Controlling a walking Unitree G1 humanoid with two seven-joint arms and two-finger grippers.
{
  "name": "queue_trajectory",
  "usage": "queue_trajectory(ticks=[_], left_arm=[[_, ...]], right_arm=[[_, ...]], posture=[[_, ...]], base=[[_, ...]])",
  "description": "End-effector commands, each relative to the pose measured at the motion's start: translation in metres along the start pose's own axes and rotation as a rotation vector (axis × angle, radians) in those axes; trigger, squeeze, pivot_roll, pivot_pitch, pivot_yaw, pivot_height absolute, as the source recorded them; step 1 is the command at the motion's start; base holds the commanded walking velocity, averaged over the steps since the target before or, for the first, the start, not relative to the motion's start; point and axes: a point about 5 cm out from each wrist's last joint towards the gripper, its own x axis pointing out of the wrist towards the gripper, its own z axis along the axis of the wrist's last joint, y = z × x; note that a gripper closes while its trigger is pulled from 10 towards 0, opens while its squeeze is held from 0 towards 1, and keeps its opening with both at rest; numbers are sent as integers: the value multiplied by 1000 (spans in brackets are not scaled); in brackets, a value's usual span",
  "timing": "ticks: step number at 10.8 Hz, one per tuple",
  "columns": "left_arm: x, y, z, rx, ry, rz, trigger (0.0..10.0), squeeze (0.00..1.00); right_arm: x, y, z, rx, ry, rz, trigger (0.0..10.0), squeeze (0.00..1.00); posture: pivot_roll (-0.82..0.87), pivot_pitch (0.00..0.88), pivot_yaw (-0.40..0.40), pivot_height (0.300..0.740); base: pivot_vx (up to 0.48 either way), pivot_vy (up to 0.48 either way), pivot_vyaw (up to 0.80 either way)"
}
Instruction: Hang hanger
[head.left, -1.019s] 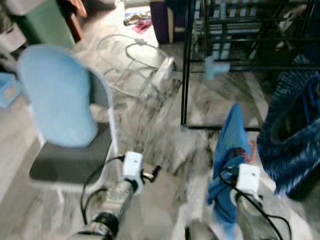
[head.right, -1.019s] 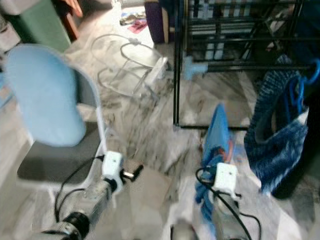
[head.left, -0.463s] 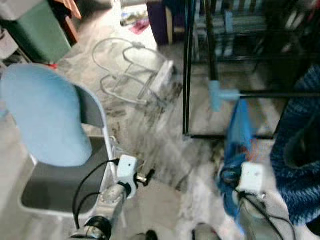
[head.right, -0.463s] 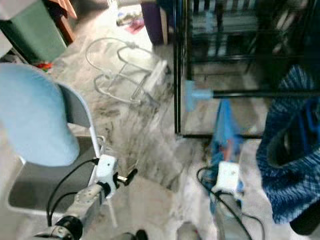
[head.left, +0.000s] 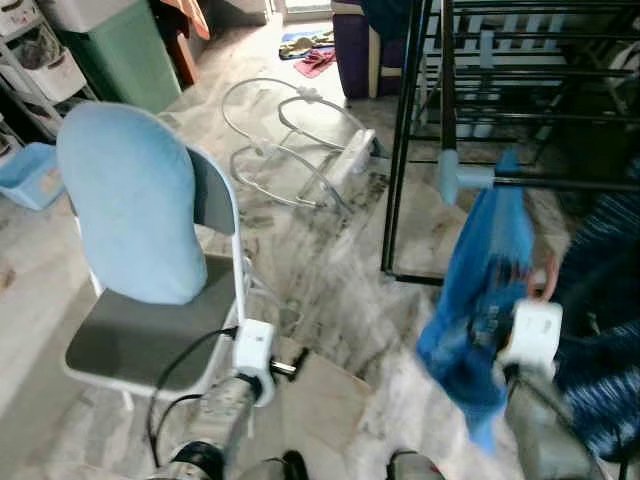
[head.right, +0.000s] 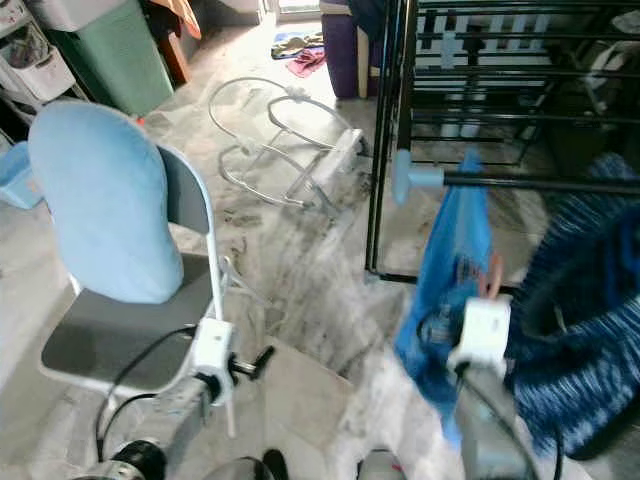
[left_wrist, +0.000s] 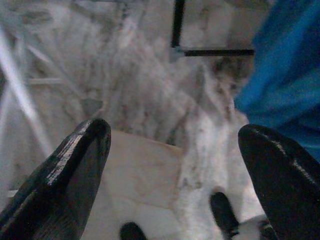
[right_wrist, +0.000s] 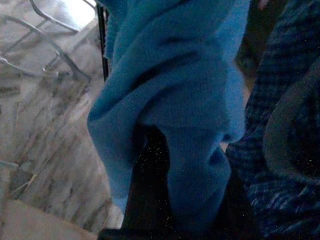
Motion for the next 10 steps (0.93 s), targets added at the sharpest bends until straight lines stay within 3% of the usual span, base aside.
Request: queue_trajectory(ticks=[1,4,5,8,10], left_arm=[[-3,5,-6,-4,28,21,10000,0],[-2,3,-6,-16,26,35,10000,0],[-2,3,-7,-23,31,43,10000,0],[-3,1,-10,-25,33,46,10000,0],[-5,4,-11,-22,34,55,10000,0]], right_arm=[[4,0,14,5,-45,4,10000,0],[24,-15,41,13,-69,-4,10000,0],[39,-19,61,0,-87,8,10000,0],[67,-9,93,40,-64,56,10000,0],[76,1,93,73,11,71,10000,0]], posture=[[-208,194,94,740],[-201,186,68,740],[-199,185,55,740],[-177,188,41,740],[-171,188,40,740]], base=[[0,0,0],[0,0,0],[0,0,0],[0,0,0],[0,0,0]])
